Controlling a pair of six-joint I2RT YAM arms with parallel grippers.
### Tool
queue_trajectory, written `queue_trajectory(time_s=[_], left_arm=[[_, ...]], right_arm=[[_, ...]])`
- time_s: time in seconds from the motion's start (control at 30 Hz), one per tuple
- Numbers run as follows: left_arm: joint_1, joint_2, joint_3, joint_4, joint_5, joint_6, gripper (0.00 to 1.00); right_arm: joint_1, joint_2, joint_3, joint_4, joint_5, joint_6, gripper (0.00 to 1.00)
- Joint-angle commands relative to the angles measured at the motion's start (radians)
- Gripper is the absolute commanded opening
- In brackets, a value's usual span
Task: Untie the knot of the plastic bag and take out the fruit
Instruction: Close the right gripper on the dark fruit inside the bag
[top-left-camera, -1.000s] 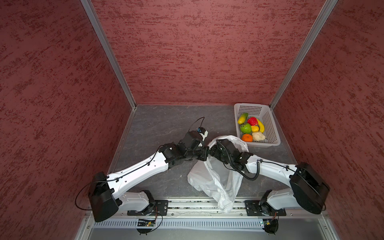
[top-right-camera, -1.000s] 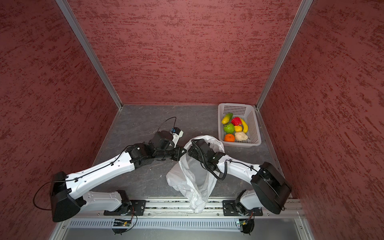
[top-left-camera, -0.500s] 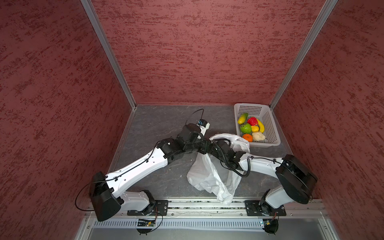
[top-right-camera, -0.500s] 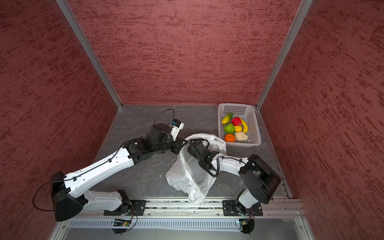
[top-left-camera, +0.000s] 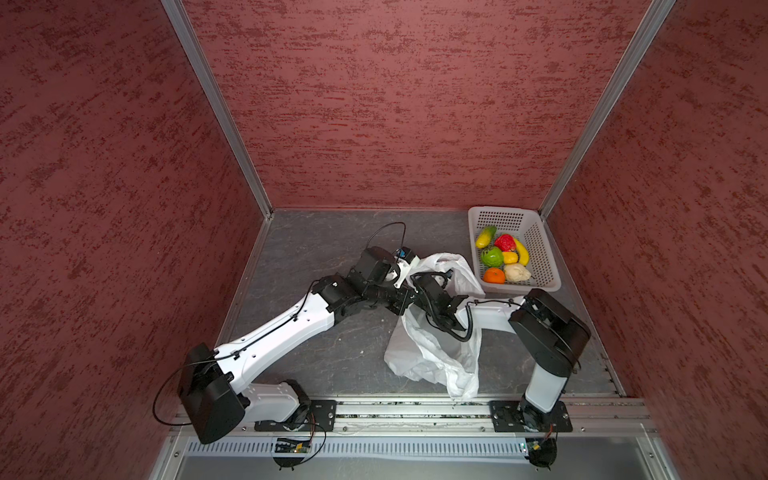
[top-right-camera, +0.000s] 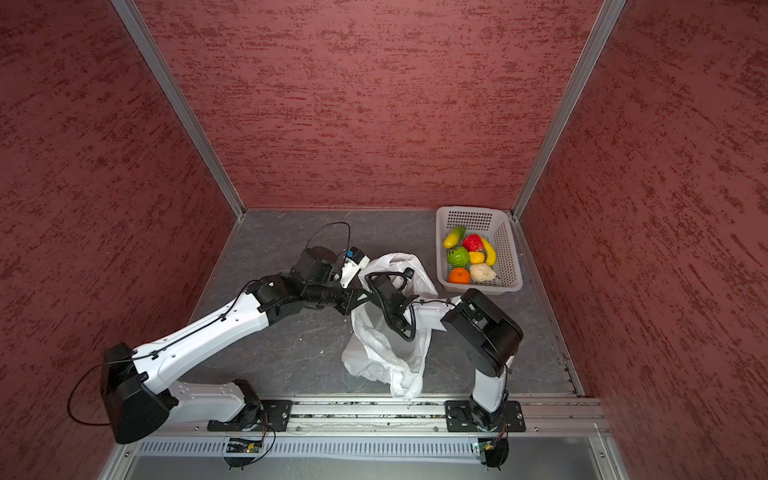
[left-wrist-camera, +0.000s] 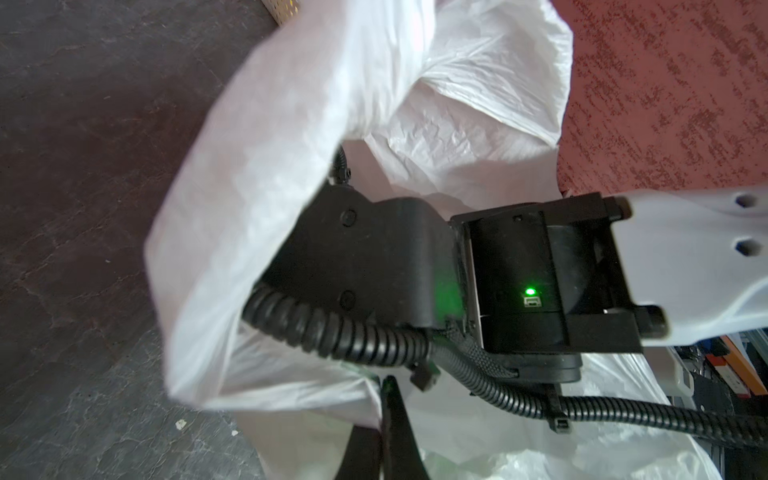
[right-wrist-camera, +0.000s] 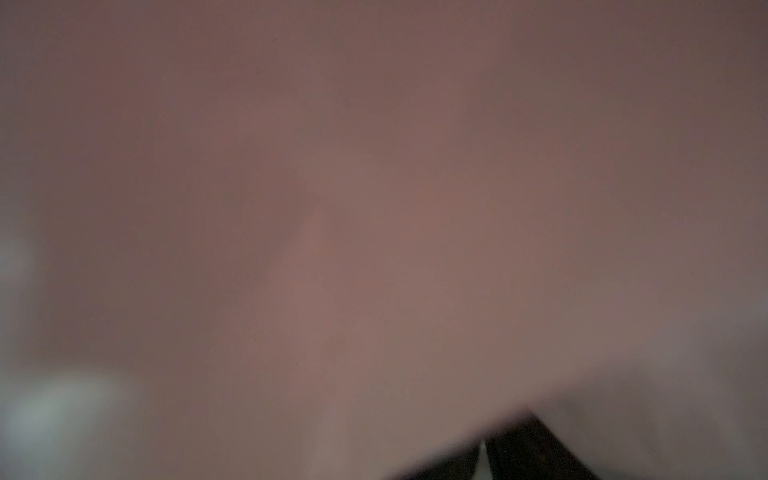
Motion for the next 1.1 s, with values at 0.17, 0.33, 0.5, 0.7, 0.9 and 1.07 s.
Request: queue_trajectory(time_s=[0.17,0.33,0.5,0.7,0.9,1.07], left_arm=[[-0.002,-0.028,-0.019,-0.036,0.019,0.037,0.0],[-0.03,-0.039,-0.037,-0.041,-0.093,0.061,0.0],[-0.046,-0.07,-0.099,-0.03,-0.234,0.088,0.0],[-0.083,-0.088,-0.143,-0.003,-0.378,0.128,0.0],[-0.102,-0.101,-0.164,0.025,-0.438,0.136,0.0],[-0.144,-0.084,-0.153,0.053,-0.479,0.14,0.0]], right_arm=[[-0.004,-0.03,-0.022,-0.025,0.032,-0.026,0.51],[-0.004,-0.127,-0.077,0.029,0.016,-0.095,0.38],[-0.004,-0.233,-0.133,0.067,-0.011,-0.153,0.33],[-0.005,-0.351,-0.225,0.134,-0.068,-0.155,0.3],[-0.007,-0.492,-0.312,0.187,-0.104,-0.158,0.29],[-0.01,-0.522,-0.343,0.285,-0.198,-0.203,0.29]])
